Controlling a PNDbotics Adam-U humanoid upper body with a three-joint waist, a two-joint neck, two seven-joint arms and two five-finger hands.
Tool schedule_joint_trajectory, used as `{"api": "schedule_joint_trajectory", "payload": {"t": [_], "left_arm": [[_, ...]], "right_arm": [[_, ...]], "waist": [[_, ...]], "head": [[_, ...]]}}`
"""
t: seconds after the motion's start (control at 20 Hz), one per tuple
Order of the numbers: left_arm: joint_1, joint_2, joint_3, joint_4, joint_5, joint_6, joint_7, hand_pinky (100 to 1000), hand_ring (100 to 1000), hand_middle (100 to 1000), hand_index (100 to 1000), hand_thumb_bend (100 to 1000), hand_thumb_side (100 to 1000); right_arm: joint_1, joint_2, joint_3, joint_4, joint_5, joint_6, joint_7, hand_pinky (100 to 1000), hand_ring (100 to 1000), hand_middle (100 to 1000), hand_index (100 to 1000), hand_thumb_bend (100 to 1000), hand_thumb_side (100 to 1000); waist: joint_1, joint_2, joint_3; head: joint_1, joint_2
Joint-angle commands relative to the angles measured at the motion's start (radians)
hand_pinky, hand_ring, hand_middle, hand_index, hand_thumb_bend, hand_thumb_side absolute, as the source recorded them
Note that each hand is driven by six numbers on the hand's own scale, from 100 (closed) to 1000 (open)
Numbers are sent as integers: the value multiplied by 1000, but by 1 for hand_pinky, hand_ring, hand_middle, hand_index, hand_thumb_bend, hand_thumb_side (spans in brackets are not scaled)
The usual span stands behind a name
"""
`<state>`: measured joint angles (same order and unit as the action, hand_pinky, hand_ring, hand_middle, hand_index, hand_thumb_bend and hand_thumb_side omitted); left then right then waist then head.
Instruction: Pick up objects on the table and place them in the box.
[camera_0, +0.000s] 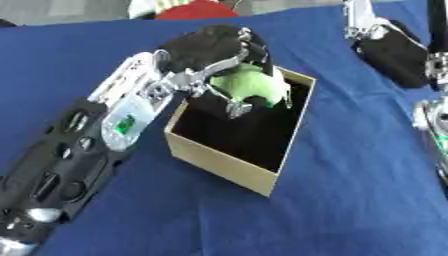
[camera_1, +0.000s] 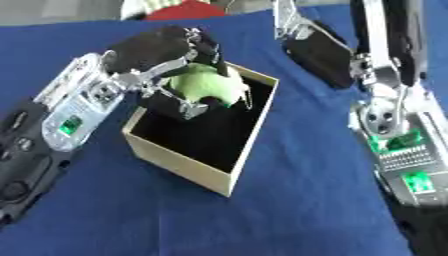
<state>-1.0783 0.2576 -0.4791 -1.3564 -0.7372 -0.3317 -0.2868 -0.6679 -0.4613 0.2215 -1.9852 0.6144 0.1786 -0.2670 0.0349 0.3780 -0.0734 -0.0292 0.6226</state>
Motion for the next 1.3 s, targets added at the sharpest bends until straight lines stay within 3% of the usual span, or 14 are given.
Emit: {"api": "schedule_joint_trajectory", "payload": {"t": [0.05, 0.2, 0.35, 0.45, 0.55, 0.65, 0.7, 0.75, 0.8, 0.9, 1.05, 1.3], "left_arm": [[-10, -11, -9, 8, -18, -7, -9, 310, 475, 433, 578, 100, 126], [-3, -19, -20, 20, -32, -17, -20, 317, 480, 440, 584, 100, 127], [-2, -23, -23, 36, -49, -22, -37, 393, 531, 481, 628, 107, 130], [-1, -24, -26, 42, -66, -30, -53, 479, 595, 535, 677, 225, 159], [-2, -23, -28, 45, -88, -41, -74, 561, 724, 658, 764, 391, 212], [-3, -21, -26, 43, -111, -54, -95, 623, 798, 750, 826, 555, 278], [-4, -20, -24, 40, -123, -61, -103, 638, 811, 765, 837, 607, 303], [-4, -19, -22, 36, -133, -67, -107, 665, 835, 785, 850, 742, 368], [-5, -18, -19, 31, -144, -70, -109, 684, 849, 794, 854, 822, 398], [-6, -16, -11, 24, -166, -74, -106, 693, 861, 801, 855, 909, 421], [-5, -16, -1, 11, -190, -79, -96, 697, 867, 802, 851, 927, 441], [-6, -14, 16, -13, -204, -72, -74, 673, 844, 781, 836, 821, 470]], "right_arm": [[-7, -5, -10, -15, -2, -1, -6, 890, 757, 756, 891, 100, 555], [-5, -4, -10, -15, -3, -1, -8, 890, 757, 756, 891, 100, 555], [-4, -4, -10, -15, -3, -2, -8, 890, 756, 756, 891, 100, 555], [-3, -4, -10, -15, -3, -1, -8, 890, 756, 755, 890, 100, 555], [-2, -3, -11, -15, -3, -2, -8, 890, 755, 755, 890, 100, 554], [-1, -2, -11, -15, -3, -2, -9, 890, 755, 755, 891, 100, 555], [0, -1, -12, -15, -3, -2, -9, 890, 755, 755, 891, 100, 555], [0, 0, -12, -15, -3, -2, -9, 890, 755, 754, 891, 100, 555], [1, 0, -12, -15, -3, -2, -9, 890, 755, 754, 891, 100, 555], [2, 1, -12, -15, -3, -2, -9, 890, 755, 754, 891, 100, 554], [3, 1, -13, -15, -3, -2, -10, 890, 755, 755, 891, 100, 554], [3, 1, -13, -15, -2, -2, -10, 890, 756, 755, 890, 100, 553]], "waist": [[-2, -23, -1], [-1, -23, -3], [-1, -23, -3], [-1, -23, -3], [-1, -24, -3], [-1, -25, -2], [-1, -25, -2], [-1, -25, -2], [-1, -26, -1], [-1, -27, -1], [-2, -28, 0], [-3, -30, 3]], "head": [[0, -4], [0, -2], [1, -2], [1, -2], [2, -1], [1, -1], [1, -2], [1, -1], [1, -1], [1, -2], [1, -2], [1, -1]]}}
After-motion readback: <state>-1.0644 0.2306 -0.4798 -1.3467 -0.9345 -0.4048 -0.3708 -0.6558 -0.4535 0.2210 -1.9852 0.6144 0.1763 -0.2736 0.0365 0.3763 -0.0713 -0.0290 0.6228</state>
